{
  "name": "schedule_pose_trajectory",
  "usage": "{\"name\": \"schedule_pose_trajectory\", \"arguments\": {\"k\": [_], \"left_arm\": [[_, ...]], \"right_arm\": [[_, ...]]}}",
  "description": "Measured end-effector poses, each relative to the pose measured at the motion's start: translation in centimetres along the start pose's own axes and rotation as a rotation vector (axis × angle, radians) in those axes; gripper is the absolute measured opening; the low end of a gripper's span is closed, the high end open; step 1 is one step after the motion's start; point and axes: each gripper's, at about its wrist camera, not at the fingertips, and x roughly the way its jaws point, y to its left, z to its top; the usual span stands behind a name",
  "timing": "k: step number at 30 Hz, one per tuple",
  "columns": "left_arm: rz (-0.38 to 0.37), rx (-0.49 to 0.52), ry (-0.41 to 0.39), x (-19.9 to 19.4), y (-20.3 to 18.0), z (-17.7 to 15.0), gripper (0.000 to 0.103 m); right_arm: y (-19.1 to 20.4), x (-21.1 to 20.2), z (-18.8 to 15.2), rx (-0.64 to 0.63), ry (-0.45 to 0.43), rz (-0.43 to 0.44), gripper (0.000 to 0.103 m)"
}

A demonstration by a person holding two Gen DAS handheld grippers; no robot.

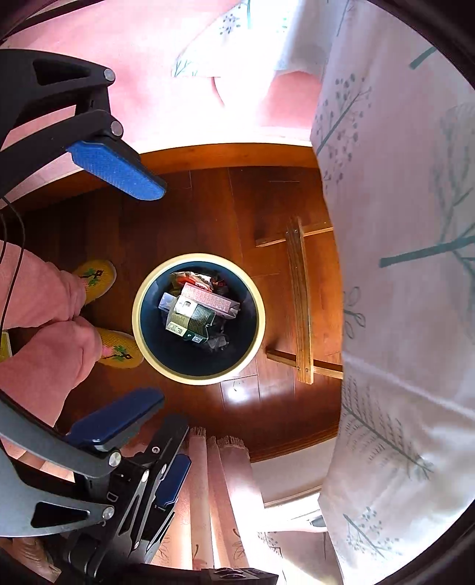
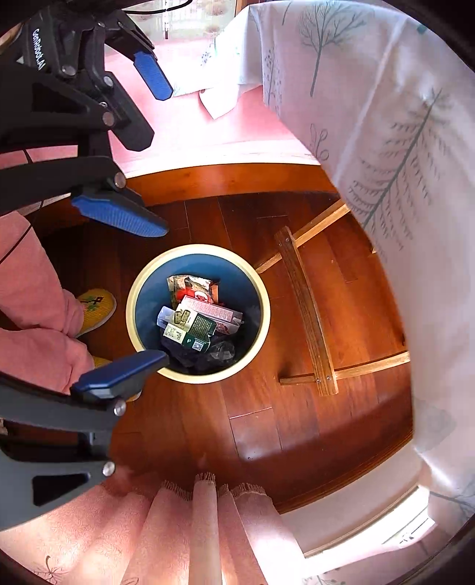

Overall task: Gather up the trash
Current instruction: 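Raise both open tools from the bin back over the table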

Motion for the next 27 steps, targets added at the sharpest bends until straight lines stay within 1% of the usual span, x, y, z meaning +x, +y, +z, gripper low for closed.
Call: {"name": "schedule_pose_trajectory", "arguments": {"k": [5, 8, 9, 14, 19, 22, 27], "left_arm": [[0.005, 0.026, -0.031, -4.8, -0.5, 0.3, 0.102], [0.01, 0.042, -0.047, -7.6, -0.7, 0.6, 0.102], [0.009, 0.048, -0.051, -8.6, -0.8, 0.8, 0.102], [0.013, 0.067, -0.1, -13.9, -0.9, 1.7, 0.102], [0.007, 0.061, -0.184, -19.5, -1.0, 2.5, 0.102], [0.001, 0.045, -0.243, -22.9, -0.9, 3.1, 0.102], [0.004, 0.002, -0.332, -27.5, -0.6, 3.9, 0.102]], "right_arm": [[1.8, -4.2, 0.2, -0.031, -0.023, -0.015, 0.066], [2.8, -7.0, 0.6, -0.041, -0.043, -0.021, 0.069], [3.2, -8.1, 0.7, -0.045, -0.052, -0.021, 0.07], [4.6, -13.4, 1.3, -0.073, -0.108, -0.017, 0.07], [6.5, -18.9, 1.9, -0.132, -0.167, -0.035, 0.07], [7.7, -22.1, 2.4, -0.174, -0.222, -0.034, 0.07], [9.7, -27.5, 3.7, -0.227, -0.329, -0.02, 0.07]]}}
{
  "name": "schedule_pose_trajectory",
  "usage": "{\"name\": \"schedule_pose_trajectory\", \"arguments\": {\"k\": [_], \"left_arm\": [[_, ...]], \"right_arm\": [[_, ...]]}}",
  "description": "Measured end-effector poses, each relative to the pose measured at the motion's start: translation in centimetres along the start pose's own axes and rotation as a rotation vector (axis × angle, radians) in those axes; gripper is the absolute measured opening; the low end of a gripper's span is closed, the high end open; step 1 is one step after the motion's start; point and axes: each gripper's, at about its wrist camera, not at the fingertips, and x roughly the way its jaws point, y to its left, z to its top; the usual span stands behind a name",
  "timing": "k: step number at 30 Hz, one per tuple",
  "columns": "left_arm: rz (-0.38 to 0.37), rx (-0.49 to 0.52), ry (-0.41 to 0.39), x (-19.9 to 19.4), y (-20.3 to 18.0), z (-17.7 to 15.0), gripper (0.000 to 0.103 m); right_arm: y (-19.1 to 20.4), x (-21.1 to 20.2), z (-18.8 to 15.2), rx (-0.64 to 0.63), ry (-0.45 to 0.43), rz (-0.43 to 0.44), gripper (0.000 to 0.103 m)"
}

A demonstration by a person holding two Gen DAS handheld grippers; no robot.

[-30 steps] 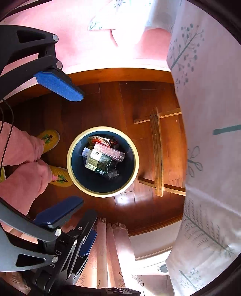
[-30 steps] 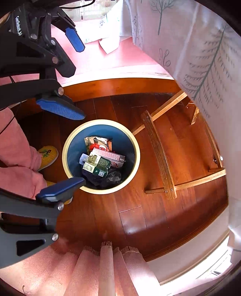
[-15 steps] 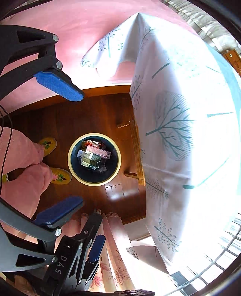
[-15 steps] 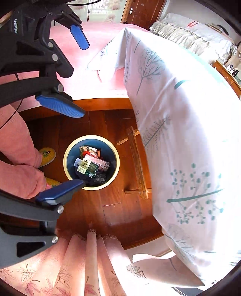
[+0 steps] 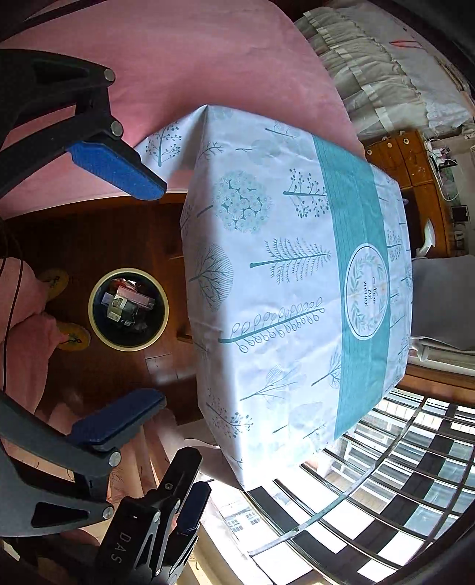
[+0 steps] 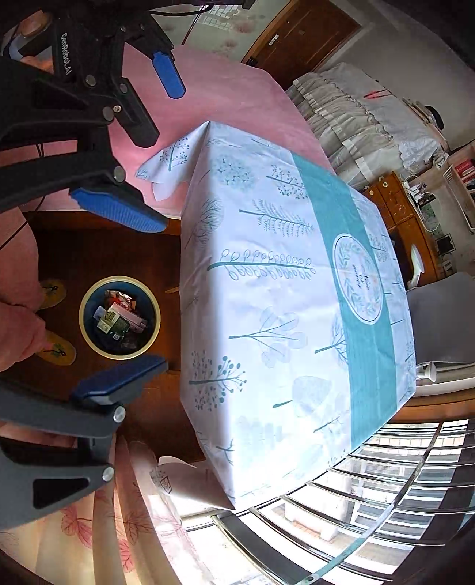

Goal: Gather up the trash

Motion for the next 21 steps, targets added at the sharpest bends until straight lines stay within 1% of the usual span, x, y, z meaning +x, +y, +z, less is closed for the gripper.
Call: {"name": "schedule_pose_trajectory", "arguments": {"k": [4, 6, 8, 11, 14, 21], "left_arm": [[0.023, -0.048, -0.081, -3.1, 0.0, 1.6, 0.102], [0.039, -0.073, -0.111, -4.5, 0.1, 1.9, 0.102], [0.051, -0.089, -0.131, -5.3, 0.3, 1.6, 0.102], [0.086, -0.09, -0.153, -6.1, 0.1, 1.2, 0.102], [0.105, -0.102, -0.169, -6.6, 0.1, 1.0, 0.102], [0.106, -0.129, -0.178, -6.6, 0.5, 0.7, 0.102]], "right_arm": [[0.8, -3.3, 2.1, 0.005, -0.085, 0.011, 0.07], [1.4, -4.5, 2.6, -0.01, -0.122, 0.009, 0.07], [2.1, -5.2, 2.6, -0.027, -0.142, 0.002, 0.07], [3.1, -5.8, 1.9, -0.054, -0.157, -0.009, 0.07], [3.5, -6.2, 1.6, -0.078, -0.162, -0.018, 0.07], [4.0, -6.1, 1.6, -0.099, -0.163, -0.029, 0.07]]}}
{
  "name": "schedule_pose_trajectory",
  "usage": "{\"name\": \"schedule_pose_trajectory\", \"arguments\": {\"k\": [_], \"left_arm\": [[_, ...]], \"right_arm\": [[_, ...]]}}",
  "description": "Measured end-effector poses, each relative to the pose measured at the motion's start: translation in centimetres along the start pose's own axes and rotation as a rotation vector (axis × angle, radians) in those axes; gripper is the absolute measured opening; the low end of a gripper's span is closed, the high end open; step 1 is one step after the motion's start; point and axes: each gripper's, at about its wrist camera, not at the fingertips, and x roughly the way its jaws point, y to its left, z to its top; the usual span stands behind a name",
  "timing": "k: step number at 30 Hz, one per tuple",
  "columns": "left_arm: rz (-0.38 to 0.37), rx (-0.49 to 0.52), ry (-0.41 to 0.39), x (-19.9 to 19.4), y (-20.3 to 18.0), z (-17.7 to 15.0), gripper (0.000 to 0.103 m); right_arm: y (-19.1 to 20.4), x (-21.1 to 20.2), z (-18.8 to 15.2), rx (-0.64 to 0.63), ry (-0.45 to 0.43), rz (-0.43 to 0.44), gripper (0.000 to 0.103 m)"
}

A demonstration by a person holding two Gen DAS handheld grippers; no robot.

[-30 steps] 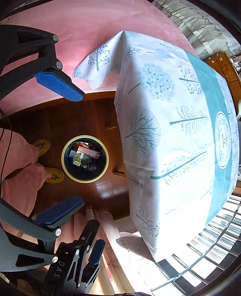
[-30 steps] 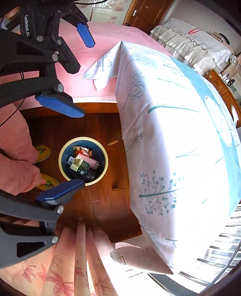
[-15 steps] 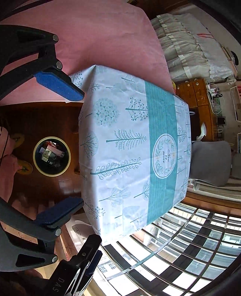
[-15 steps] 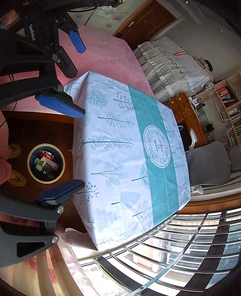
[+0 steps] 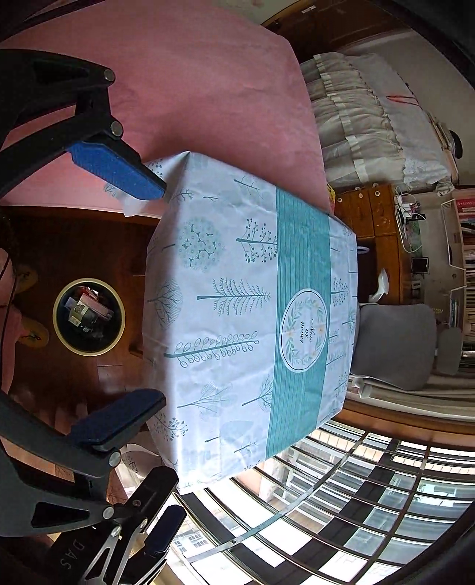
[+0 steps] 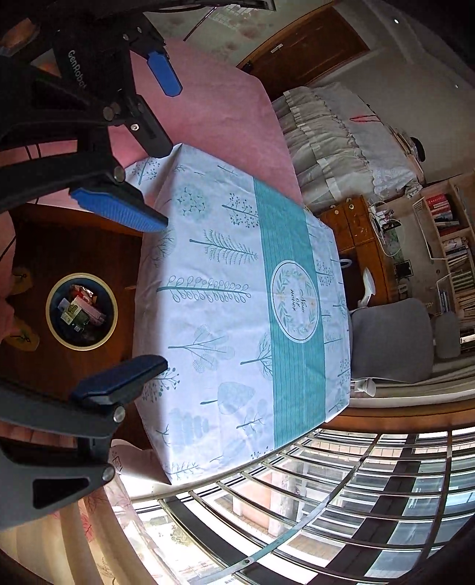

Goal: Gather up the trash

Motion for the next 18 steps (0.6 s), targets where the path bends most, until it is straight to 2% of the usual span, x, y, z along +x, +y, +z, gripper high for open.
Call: {"name": "schedule_pose_trajectory", "arguments": {"k": [18], "left_arm": [[-0.007, 0.0, 0.003, 0.21, -0.17, -0.16, 0.102]], "right_arm": [[-0.04, 0.44, -0.36, 0.017, 0.02, -0.011, 0.07]]}}
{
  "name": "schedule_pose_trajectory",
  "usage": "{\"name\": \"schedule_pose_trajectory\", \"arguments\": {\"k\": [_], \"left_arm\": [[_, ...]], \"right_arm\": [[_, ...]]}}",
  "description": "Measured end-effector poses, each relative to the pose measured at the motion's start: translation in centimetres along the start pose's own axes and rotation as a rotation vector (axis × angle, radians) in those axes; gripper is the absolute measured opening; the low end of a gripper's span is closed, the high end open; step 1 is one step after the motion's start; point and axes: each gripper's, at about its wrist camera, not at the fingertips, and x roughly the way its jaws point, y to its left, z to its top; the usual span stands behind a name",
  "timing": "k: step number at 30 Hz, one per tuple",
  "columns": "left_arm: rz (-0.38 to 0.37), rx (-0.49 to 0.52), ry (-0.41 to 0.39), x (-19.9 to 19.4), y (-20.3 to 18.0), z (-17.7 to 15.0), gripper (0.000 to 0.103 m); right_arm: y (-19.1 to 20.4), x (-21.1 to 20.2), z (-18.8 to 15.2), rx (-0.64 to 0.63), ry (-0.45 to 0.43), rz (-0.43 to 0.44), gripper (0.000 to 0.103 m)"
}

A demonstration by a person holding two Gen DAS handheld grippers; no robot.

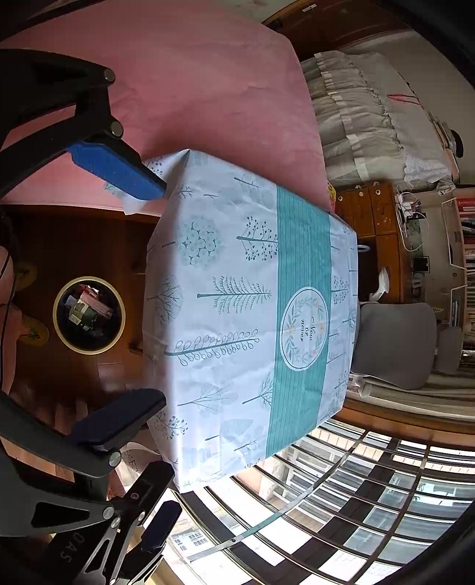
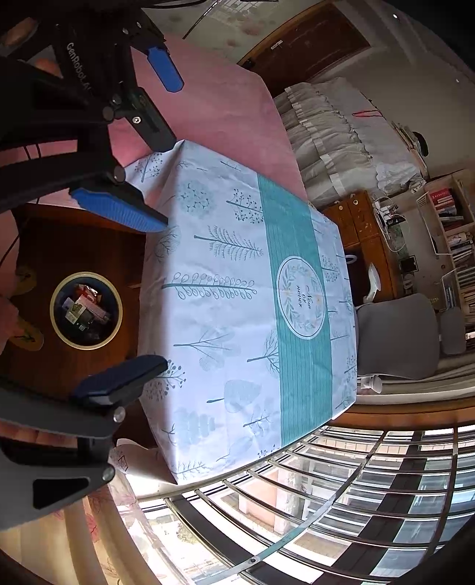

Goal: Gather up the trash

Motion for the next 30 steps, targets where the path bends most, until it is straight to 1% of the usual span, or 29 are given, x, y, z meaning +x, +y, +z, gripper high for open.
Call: {"name": "schedule_pose_trajectory", "arguments": {"k": [6, 30], "left_arm": [[-0.002, 0.005, 0.014, 0.21, -0.06, -0.13, 0.102], [0.003, 0.003, 0.024, 0.6, -0.26, -0.13, 0.102]], "right_arm": [[0.01, 0.17, -0.36, 0.013, 0.01, 0.0, 0.07], [0.01, 0.9, -0.57, 0.022, 0.025, 0.014, 0.07]]}}
